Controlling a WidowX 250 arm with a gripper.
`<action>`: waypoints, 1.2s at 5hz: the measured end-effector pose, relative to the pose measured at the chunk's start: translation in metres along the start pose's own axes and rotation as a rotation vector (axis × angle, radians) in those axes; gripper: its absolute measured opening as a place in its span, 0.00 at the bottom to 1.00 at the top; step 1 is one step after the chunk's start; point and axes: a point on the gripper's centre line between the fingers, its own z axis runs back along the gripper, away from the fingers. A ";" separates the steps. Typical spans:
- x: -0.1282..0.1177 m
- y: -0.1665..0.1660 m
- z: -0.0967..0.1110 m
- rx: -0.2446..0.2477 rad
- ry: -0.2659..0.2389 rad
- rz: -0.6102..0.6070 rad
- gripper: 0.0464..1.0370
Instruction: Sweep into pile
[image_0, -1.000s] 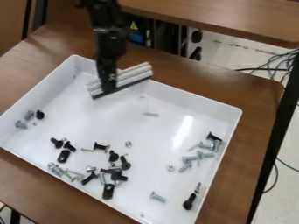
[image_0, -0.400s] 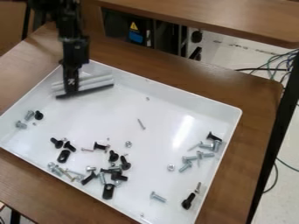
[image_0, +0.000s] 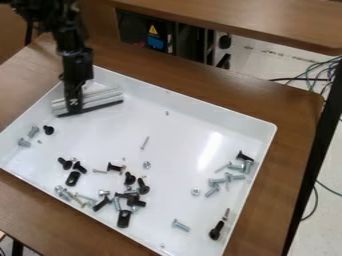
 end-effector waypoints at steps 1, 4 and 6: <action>-0.023 -0.013 -0.008 -0.003 -0.025 0.055 0.31; -0.051 -0.070 -0.029 -0.021 -0.081 0.284 0.31; 0.005 -0.091 -0.034 0.020 -0.131 0.346 0.31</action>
